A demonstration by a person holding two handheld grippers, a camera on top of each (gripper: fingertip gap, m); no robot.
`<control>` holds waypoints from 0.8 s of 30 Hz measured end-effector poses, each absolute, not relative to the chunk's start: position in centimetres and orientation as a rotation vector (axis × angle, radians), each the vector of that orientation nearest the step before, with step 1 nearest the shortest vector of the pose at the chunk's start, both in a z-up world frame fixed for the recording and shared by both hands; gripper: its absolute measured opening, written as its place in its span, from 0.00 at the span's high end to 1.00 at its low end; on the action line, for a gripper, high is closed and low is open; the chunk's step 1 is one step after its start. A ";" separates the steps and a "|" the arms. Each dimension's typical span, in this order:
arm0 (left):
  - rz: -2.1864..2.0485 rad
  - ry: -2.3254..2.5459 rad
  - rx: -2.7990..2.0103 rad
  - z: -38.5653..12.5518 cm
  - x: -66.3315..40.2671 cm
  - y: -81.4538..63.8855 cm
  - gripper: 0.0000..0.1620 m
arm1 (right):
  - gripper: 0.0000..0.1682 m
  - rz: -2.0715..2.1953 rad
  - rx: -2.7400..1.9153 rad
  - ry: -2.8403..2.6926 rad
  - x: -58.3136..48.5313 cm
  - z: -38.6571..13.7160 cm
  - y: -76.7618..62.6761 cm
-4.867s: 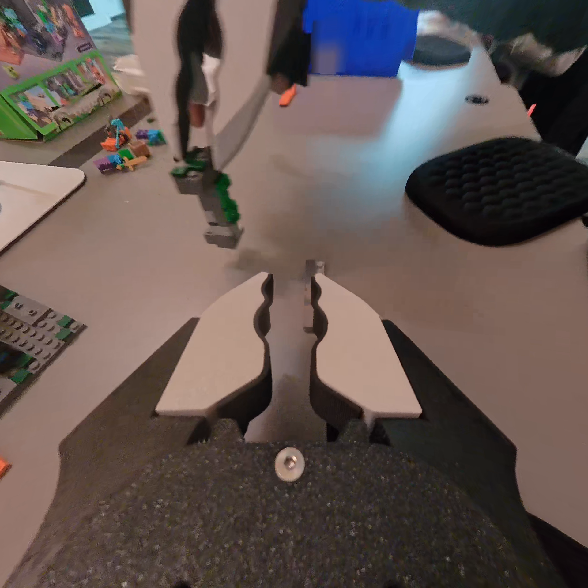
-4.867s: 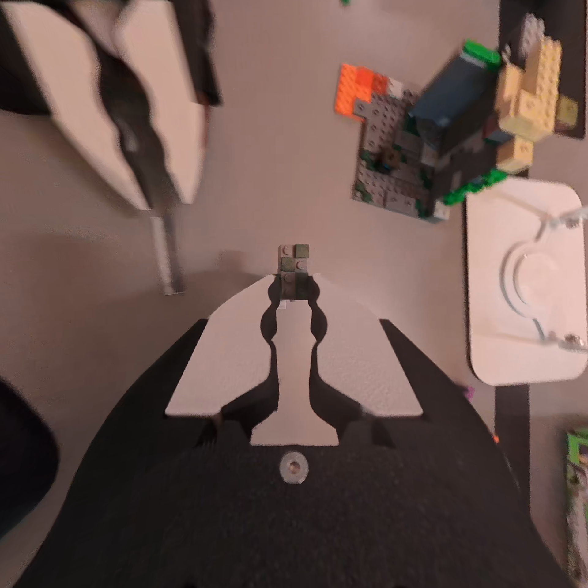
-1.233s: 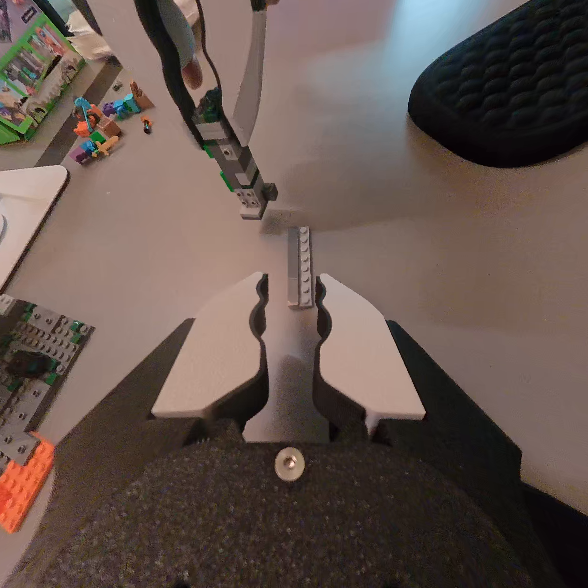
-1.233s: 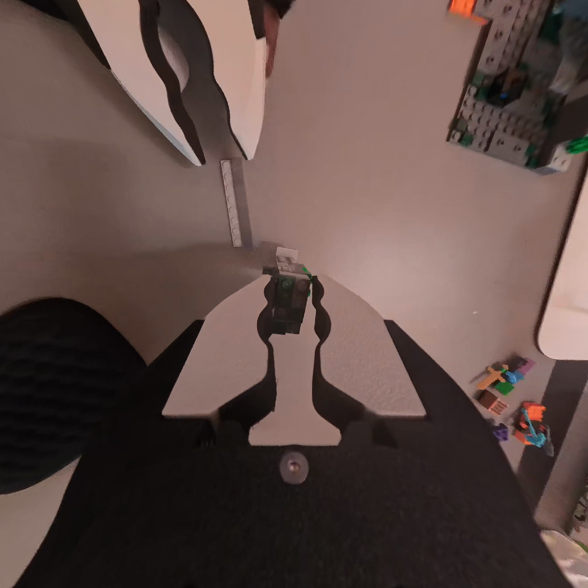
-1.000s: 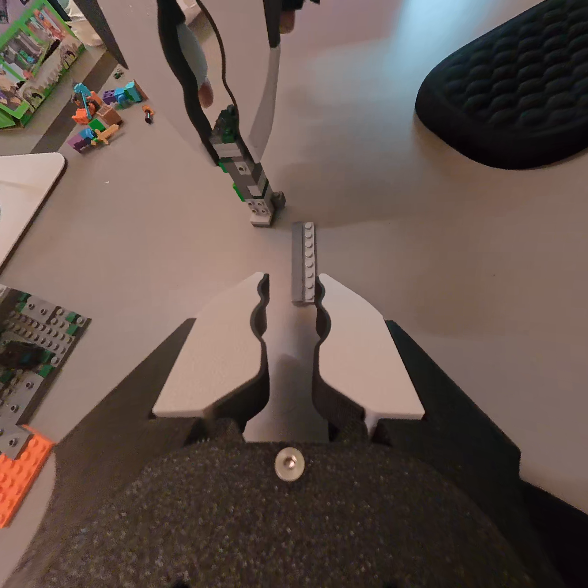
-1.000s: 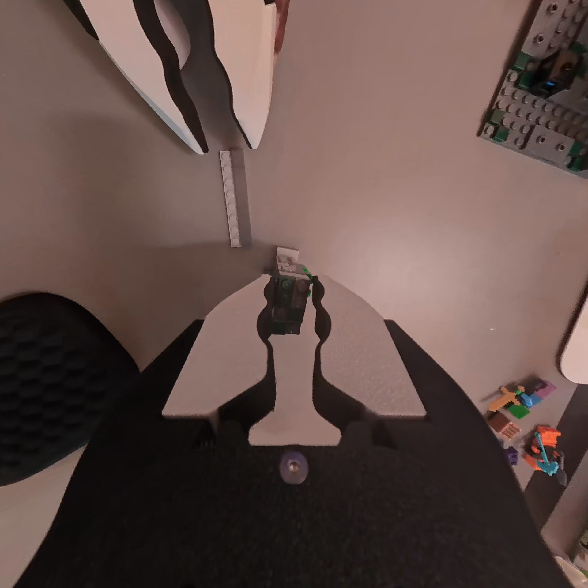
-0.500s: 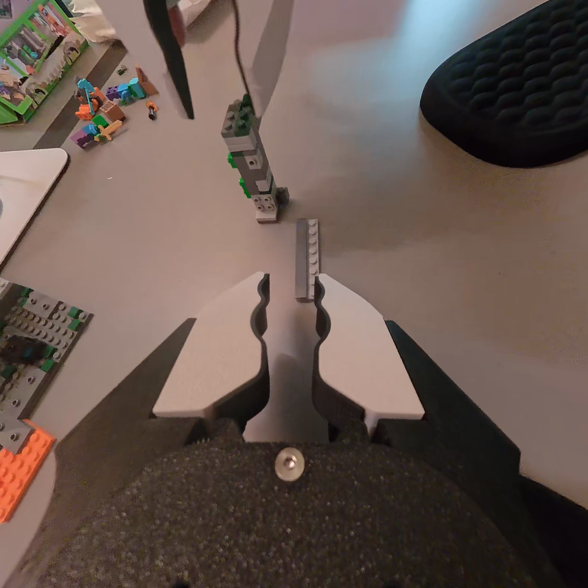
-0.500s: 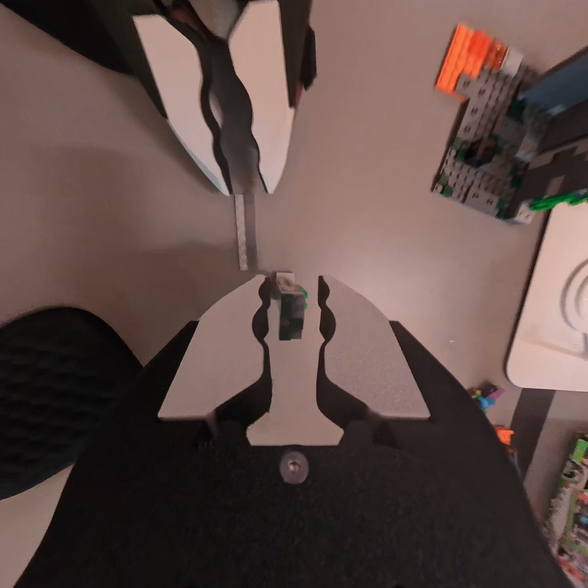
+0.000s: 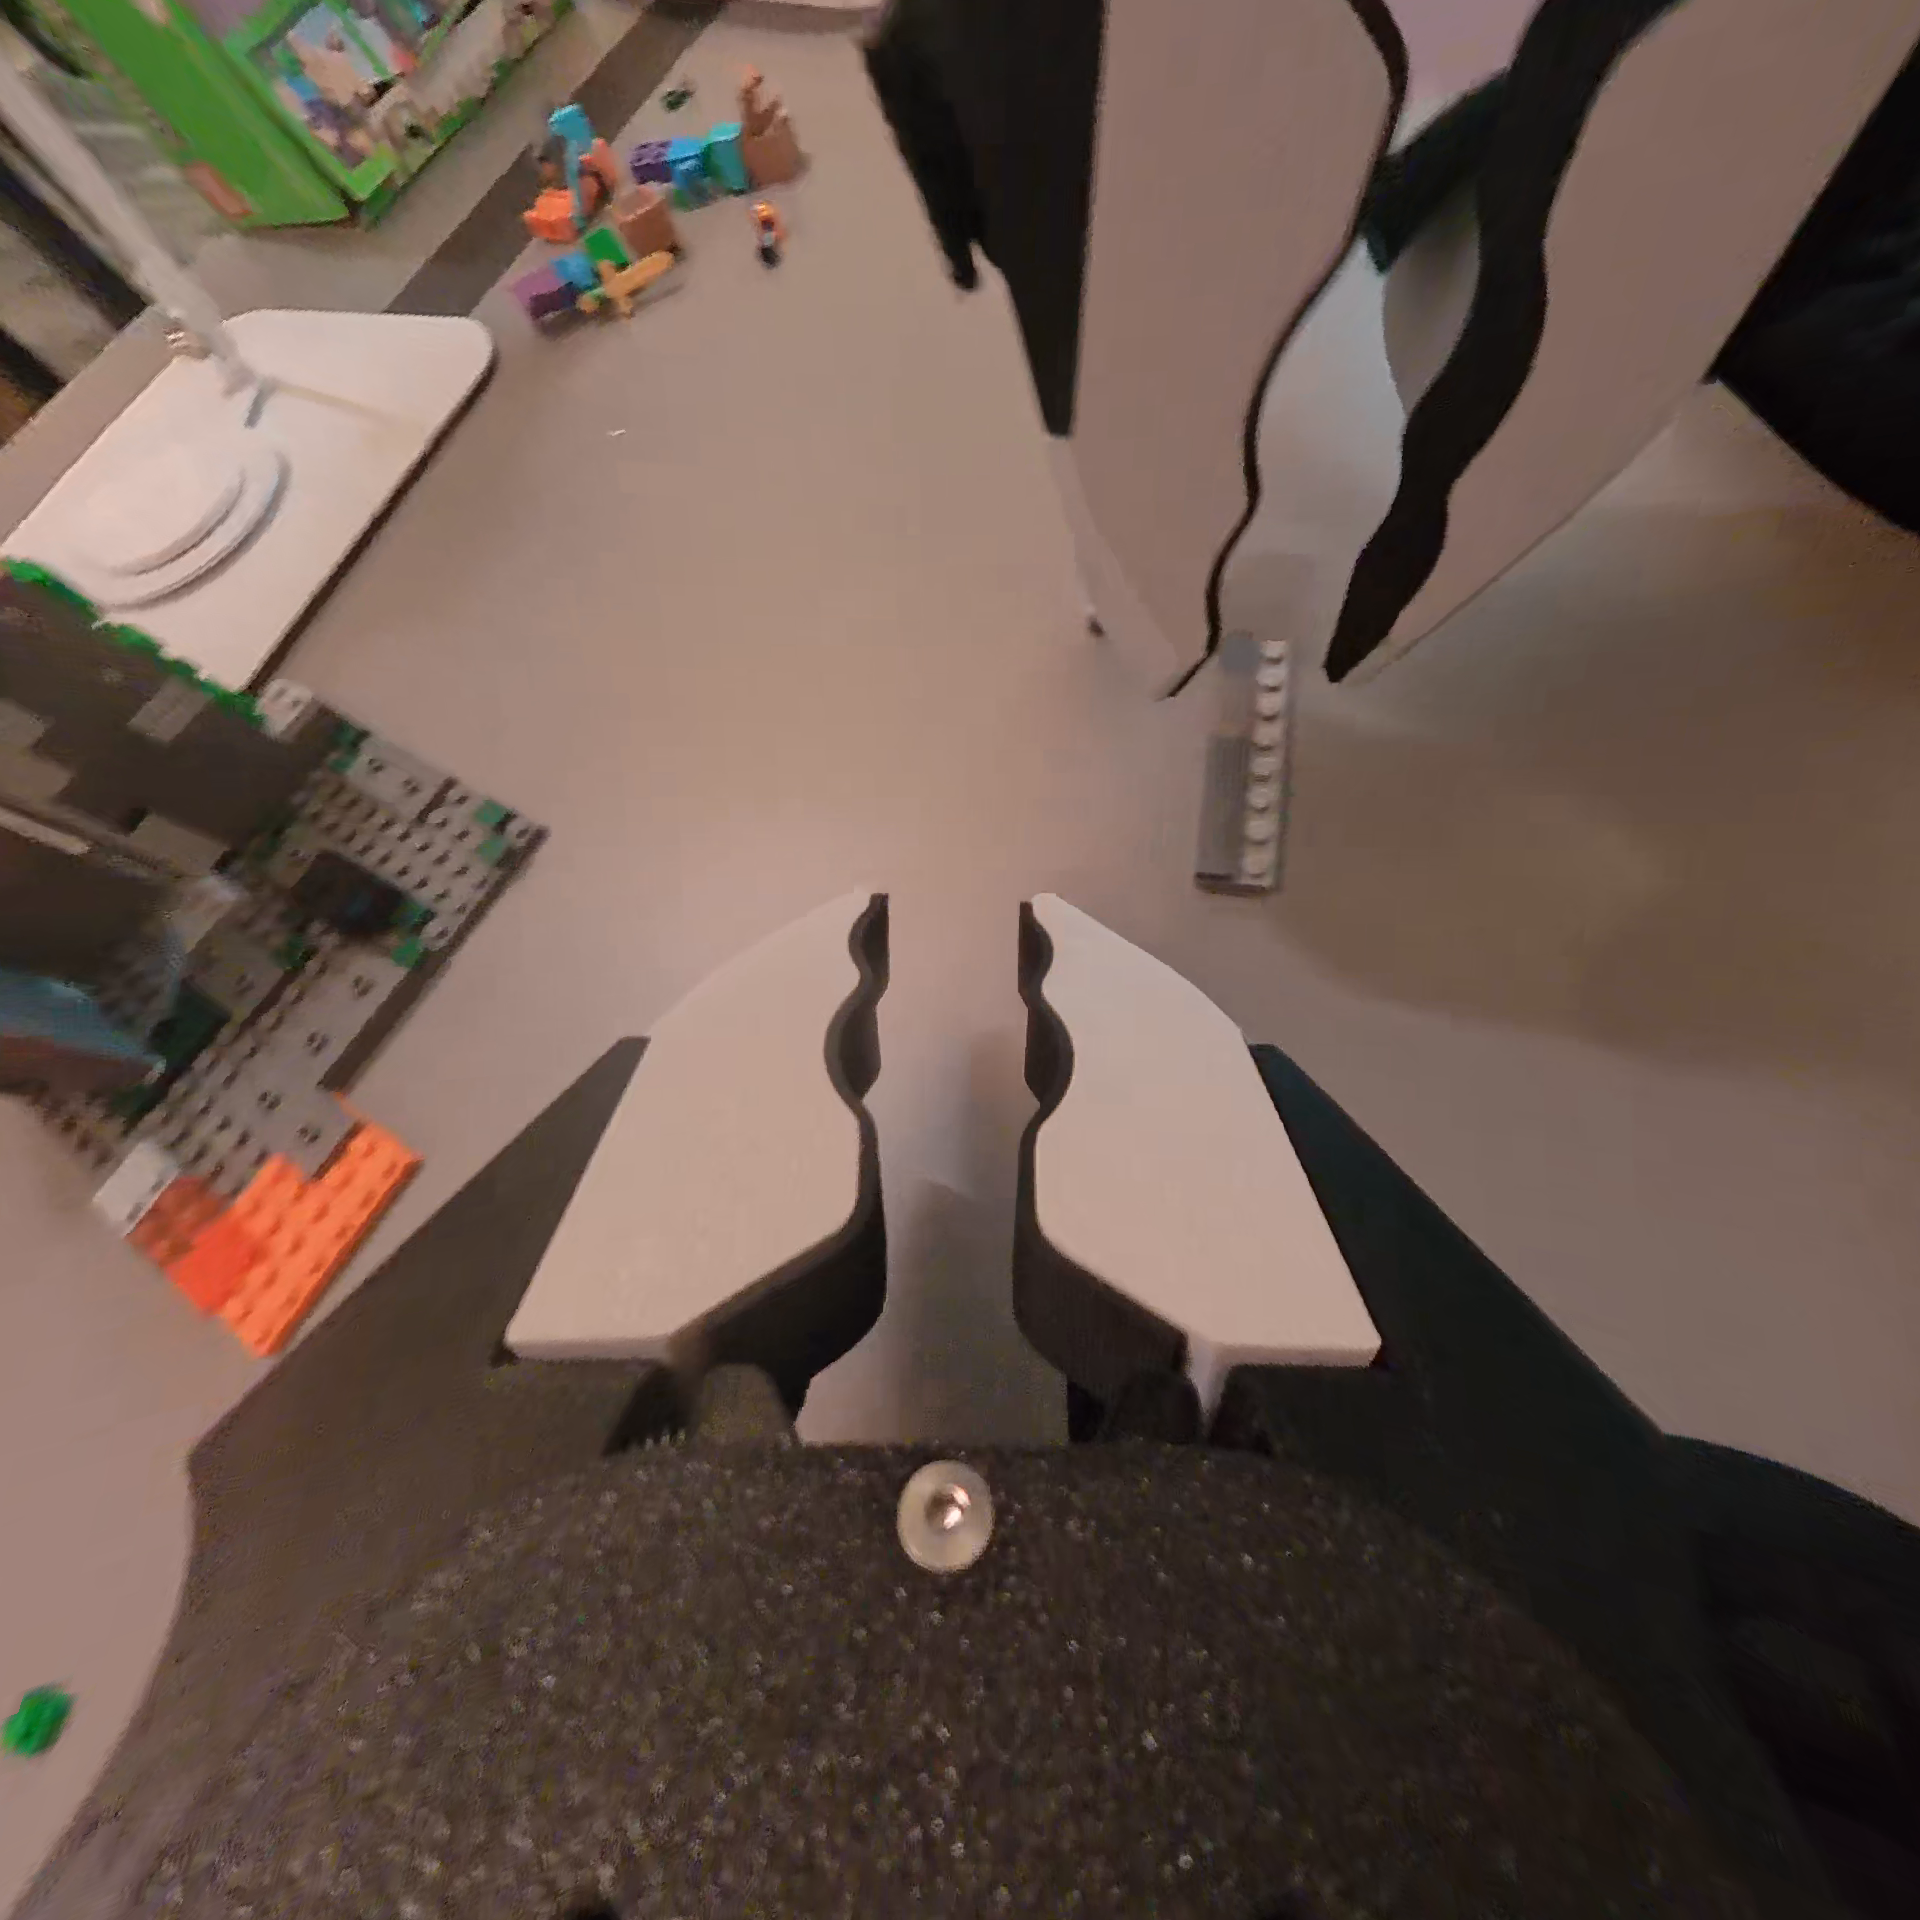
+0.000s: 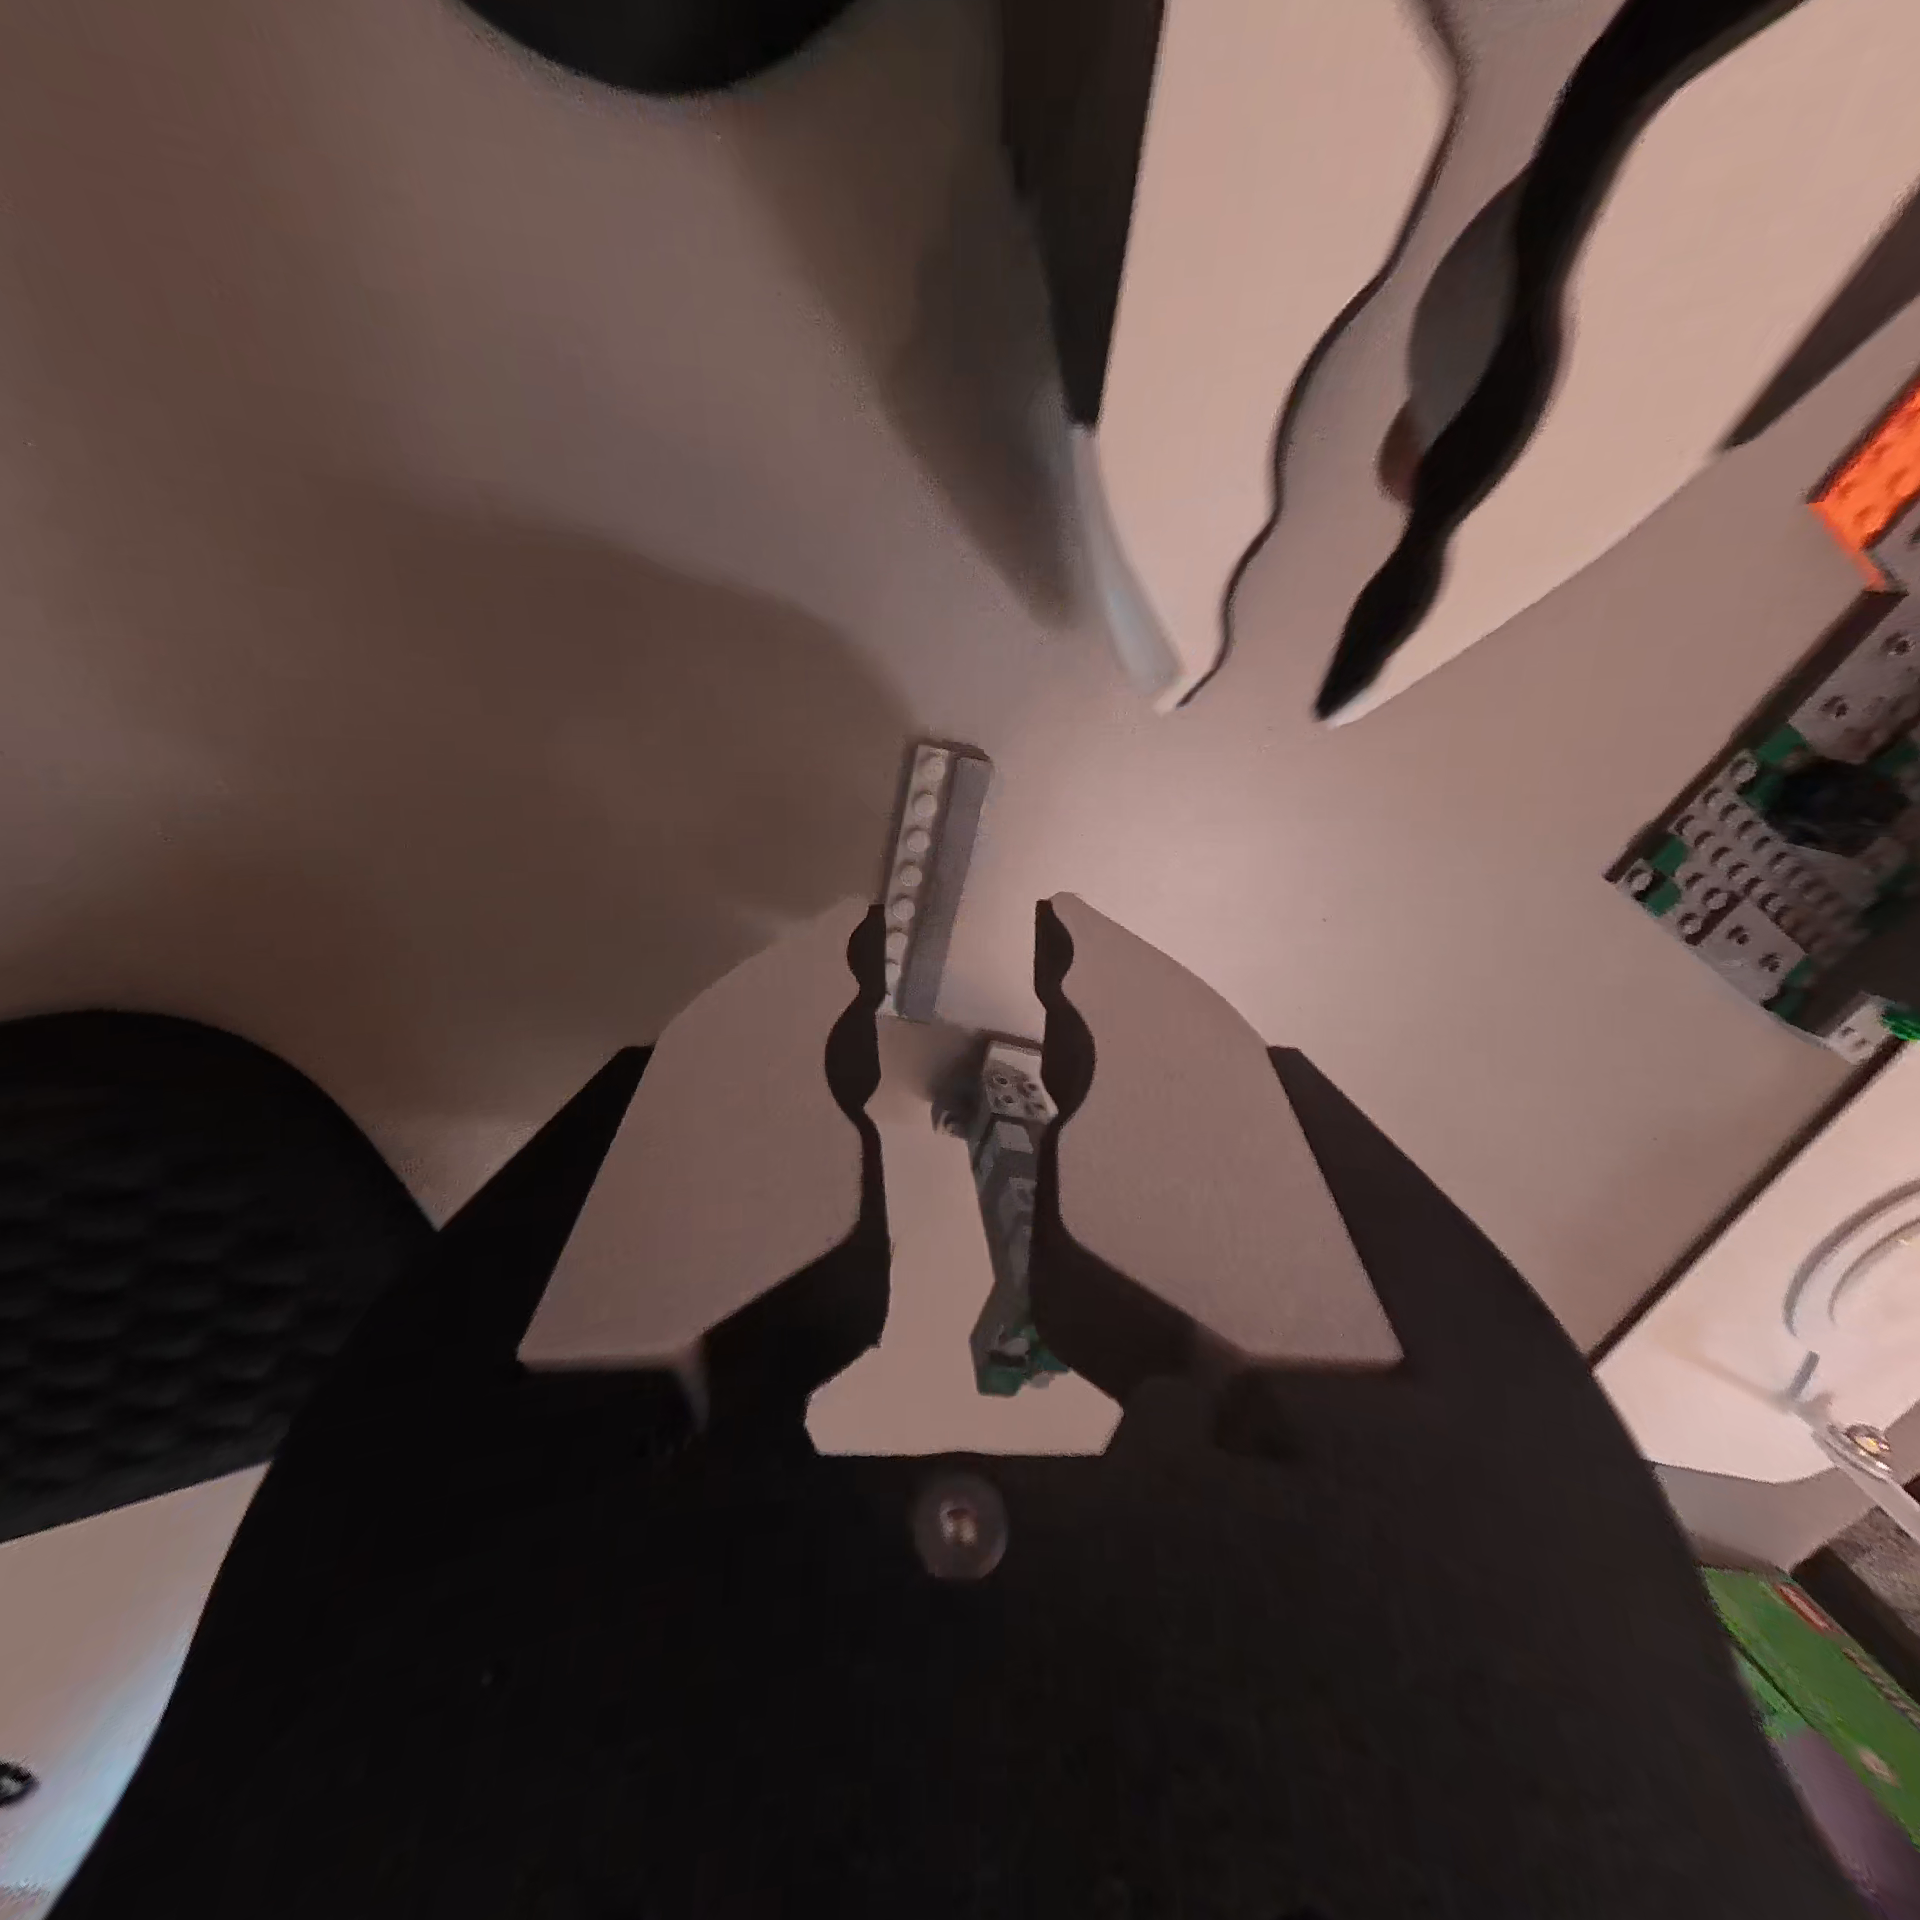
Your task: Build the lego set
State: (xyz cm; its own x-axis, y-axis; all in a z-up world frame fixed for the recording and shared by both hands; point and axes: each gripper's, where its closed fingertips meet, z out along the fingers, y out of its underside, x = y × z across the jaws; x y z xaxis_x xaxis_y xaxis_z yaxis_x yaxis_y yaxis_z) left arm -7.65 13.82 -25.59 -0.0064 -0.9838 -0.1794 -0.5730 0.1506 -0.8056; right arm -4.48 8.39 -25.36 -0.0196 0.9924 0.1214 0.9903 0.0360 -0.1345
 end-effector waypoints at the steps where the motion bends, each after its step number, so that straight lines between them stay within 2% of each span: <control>1: -0.676 1.648 -1.531 -25.4 -7.9 14.5 0.86 | 0.84 0.004 -2.080 -2.141 -4.3 -25.7 8.5; 13: -0.580 1.383 -1.675 -23.3 -11.1 20.3 0.87 | 0.80 -0.200 -2.141 -2.352 -3.7 -28.9 8.4; 24: -0.564 1.384 -1.650 -23.1 -10.9 20.3 0.88 | 0.90 -0.082 -2.201 -2.343 -4.2 -29.2 8.2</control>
State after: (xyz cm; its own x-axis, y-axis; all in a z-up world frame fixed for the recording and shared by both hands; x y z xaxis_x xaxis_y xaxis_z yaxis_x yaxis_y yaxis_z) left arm -10.92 20.30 -23.13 0.2750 -0.9424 -0.1905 -0.5405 0.0123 -0.8412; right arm -4.21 8.21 -29.16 -0.0615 0.9979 -0.0192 0.9941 0.0629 0.0879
